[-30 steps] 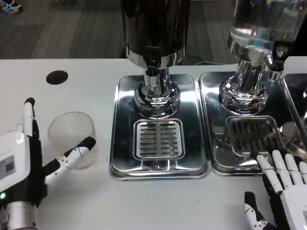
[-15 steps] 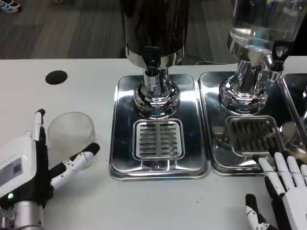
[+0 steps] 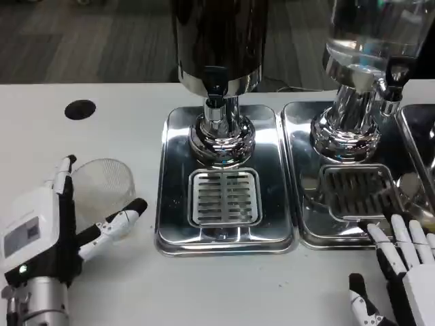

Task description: Grasp the cup under the faucet to collect the drink, then remove the cup.

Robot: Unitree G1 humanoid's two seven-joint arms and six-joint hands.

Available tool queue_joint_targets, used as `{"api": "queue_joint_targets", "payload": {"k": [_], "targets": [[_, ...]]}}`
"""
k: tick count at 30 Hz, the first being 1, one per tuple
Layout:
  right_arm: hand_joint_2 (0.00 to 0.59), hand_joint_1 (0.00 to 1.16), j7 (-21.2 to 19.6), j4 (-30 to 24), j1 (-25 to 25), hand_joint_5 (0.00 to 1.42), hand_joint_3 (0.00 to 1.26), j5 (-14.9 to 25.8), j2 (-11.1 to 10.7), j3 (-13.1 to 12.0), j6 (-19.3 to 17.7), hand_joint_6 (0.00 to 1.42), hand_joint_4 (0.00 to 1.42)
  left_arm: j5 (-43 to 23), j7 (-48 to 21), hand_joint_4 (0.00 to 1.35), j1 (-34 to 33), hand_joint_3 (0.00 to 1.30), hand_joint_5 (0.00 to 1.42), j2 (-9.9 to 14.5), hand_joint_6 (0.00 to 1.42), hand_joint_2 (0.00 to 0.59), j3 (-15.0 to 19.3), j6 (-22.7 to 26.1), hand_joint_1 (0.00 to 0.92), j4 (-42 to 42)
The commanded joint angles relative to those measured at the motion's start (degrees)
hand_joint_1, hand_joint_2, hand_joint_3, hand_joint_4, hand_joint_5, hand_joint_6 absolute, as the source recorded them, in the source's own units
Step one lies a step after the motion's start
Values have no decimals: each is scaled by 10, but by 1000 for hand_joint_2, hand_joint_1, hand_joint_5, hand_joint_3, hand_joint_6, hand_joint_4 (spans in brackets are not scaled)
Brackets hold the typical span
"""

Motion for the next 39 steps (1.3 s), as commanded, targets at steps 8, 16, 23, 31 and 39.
{"api": "queue_joint_targets", "payload": {"k": [8,16,23,31,39], "targets": [[465,290,2,2,0,0,187,9,-4,-9,-7,101,0,6,-13,7,-27,108,340,2,500,32,-15,9,118,26],[465,290,0,12,-5,0,194,15,-4,-11,-14,106,0,3,-15,106,-33,213,477,3,625,65,-20,19,202,30],[464,289,1,19,-11,0,196,17,-1,-11,-17,122,1,-5,-10,359,-36,358,692,3,914,88,-14,17,256,33],[447,254,-1,26,-14,0,205,23,-1,-12,-22,129,0,-17,-6,546,-40,511,871,0,1081,104,-12,4,262,46],[450,245,0,28,-15,0,206,24,-1,-12,-22,143,0,-27,8,635,-43,609,927,-3,1187,123,-10,-1,332,56]]}}
